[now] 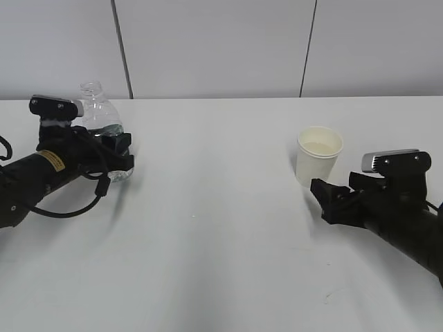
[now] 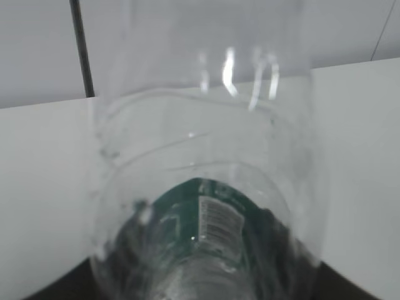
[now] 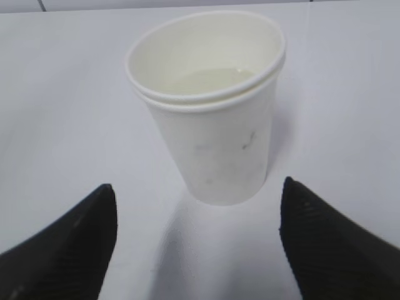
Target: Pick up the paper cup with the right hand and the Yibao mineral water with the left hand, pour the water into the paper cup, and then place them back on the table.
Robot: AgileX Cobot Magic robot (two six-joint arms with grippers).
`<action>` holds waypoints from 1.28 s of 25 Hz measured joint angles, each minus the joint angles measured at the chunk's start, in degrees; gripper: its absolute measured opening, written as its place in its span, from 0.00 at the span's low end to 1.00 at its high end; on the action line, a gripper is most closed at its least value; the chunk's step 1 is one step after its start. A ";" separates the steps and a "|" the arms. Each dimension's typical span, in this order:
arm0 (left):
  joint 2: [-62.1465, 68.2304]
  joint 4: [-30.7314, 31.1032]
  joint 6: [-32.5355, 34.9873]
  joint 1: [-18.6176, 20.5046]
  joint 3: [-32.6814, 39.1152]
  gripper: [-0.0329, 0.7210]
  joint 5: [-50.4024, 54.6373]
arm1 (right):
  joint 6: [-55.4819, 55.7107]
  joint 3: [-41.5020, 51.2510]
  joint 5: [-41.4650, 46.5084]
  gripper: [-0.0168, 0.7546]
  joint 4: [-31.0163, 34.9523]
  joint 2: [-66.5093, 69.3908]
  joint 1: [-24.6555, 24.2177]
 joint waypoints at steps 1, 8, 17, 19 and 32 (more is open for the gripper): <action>0.00 0.00 0.00 0.00 0.00 0.45 0.00 | 0.00 0.99 0.00 0.84 -0.29 -1.26 0.00; 0.08 -0.03 0.00 0.00 0.00 0.45 -0.12 | 0.08 6.12 0.00 0.81 -0.62 -10.37 0.00; 0.08 2.09 0.00 0.00 0.00 0.45 -0.23 | 0.08 7.22 -0.09 0.79 -0.62 -15.70 0.00; 0.13 2.20 0.00 0.00 0.00 0.47 -0.28 | 0.08 7.35 -0.09 0.79 -0.66 -15.99 0.00; 0.13 2.21 0.00 0.00 0.00 0.69 0.06 | 0.08 7.35 -0.09 0.79 -0.75 -16.22 0.00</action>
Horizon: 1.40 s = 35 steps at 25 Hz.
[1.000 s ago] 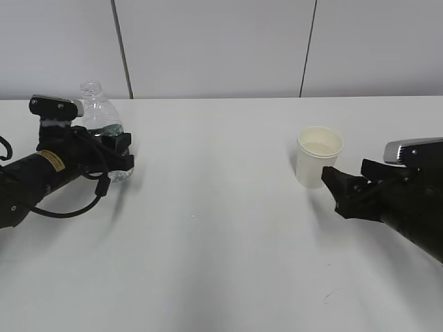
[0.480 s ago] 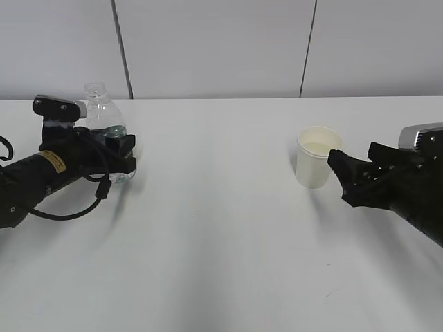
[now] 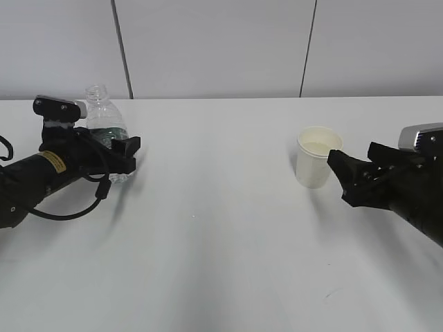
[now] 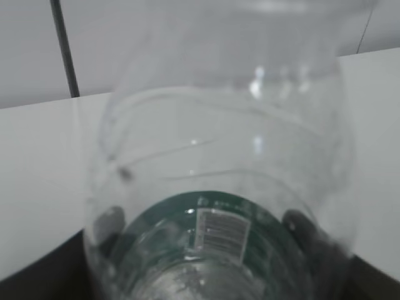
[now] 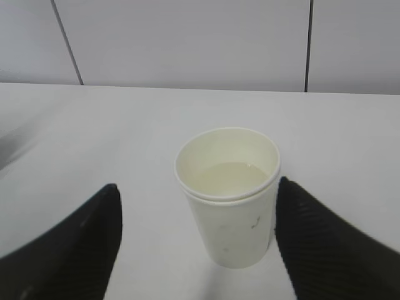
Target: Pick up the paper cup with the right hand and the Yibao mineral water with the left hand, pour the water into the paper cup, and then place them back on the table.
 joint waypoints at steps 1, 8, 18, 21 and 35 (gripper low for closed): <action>0.00 -0.07 0.00 0.00 0.00 0.72 0.00 | 0.00 0.00 0.00 0.79 0.00 0.00 0.00; 0.00 -0.13 0.00 0.00 0.00 0.78 0.04 | 0.00 0.00 0.00 0.79 0.00 0.00 0.00; -4.76 -0.39 0.00 0.00 2.78 0.78 -1.07 | 0.05 1.21 0.00 0.79 -2.85 -5.85 0.00; -6.60 -0.49 0.00 0.00 2.82 0.78 -0.99 | 0.28 1.21 0.00 0.79 -2.95 -7.46 0.00; -16.27 -1.08 0.00 0.00 3.25 0.78 5.95 | 4.87 -3.02 5.53 0.79 -4.95 -11.55 0.00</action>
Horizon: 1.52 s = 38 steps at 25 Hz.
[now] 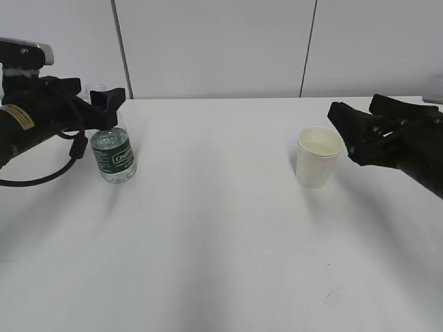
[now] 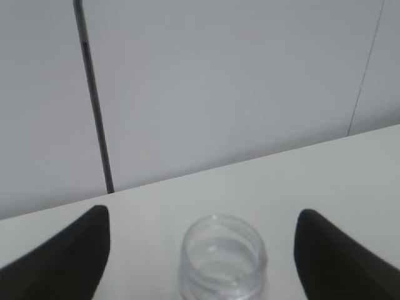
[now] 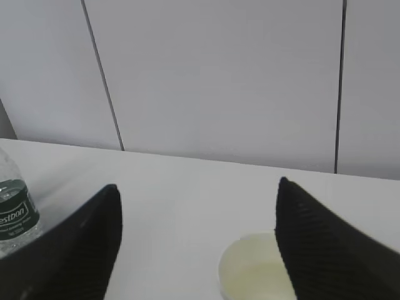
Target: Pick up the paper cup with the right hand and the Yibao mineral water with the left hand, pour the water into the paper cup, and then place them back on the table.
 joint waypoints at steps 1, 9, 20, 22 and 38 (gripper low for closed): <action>-0.80 -0.19 0.00 0.00 0.00 0.78 0.46 | 0.53 -1.06 1.82 0.79 -0.44 -0.25 0.00; -5.93 -2.18 0.00 0.00 -0.53 0.75 7.10 | 2.94 -11.65 17.74 0.79 -1.16 -1.22 0.00; -10.38 -5.78 0.00 0.00 -13.97 0.73 31.90 | 6.00 -31.90 43.93 0.79 -2.89 -1.22 0.00; -10.38 -6.45 0.00 0.00 -17.26 0.73 37.88 | 6.53 -35.11 49.28 0.79 -2.98 -1.22 0.00; -10.32 -7.30 0.00 0.00 -47.28 0.72 93.46 | 4.69 -62.12 109.00 0.79 4.31 -1.12 0.00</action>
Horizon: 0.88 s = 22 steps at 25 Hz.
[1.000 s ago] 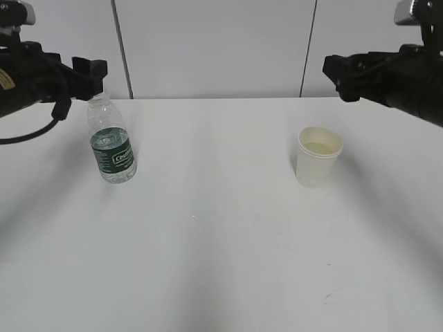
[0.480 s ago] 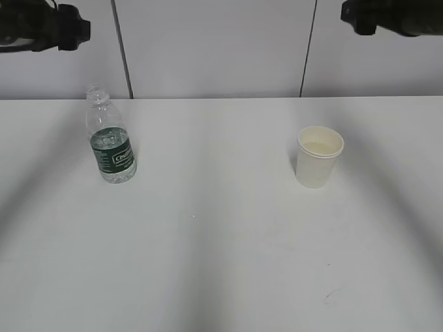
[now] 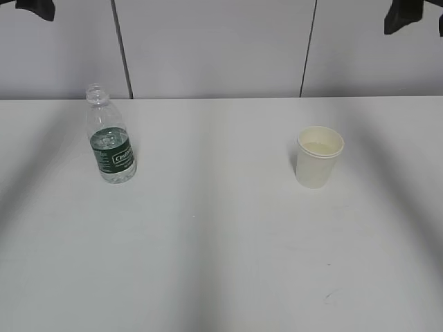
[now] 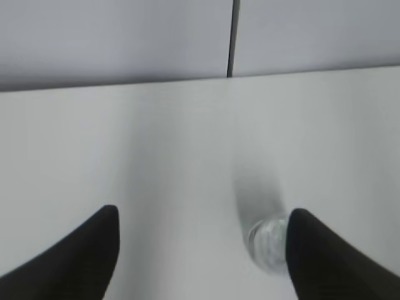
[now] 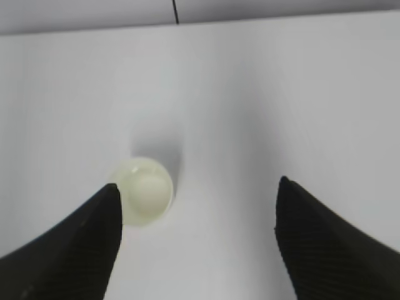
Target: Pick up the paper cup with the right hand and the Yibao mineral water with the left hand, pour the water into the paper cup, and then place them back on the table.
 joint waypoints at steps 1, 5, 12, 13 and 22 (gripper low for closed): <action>0.00 -0.05 0.00 0.00 -1.11 0.72 2.94 | -0.96 -1.02 3.99 0.79 1.64 0.00 0.00; 0.00 -0.05 0.00 0.00 -3.86 0.71 14.67 | -3.84 -4.31 15.78 0.79 7.01 0.00 0.00; 0.00 -1.62 -0.17 0.00 -4.09 0.71 25.71 | -6.76 -5.64 22.03 0.79 8.64 0.00 0.00; 0.00 -2.72 -0.17 0.00 -4.09 0.71 25.71 | -6.76 -5.64 22.18 0.79 8.64 0.00 0.00; -2.99 -7.63 -0.20 0.00 -1.84 0.70 25.66 | -7.06 -4.76 22.53 0.78 8.70 -0.93 0.00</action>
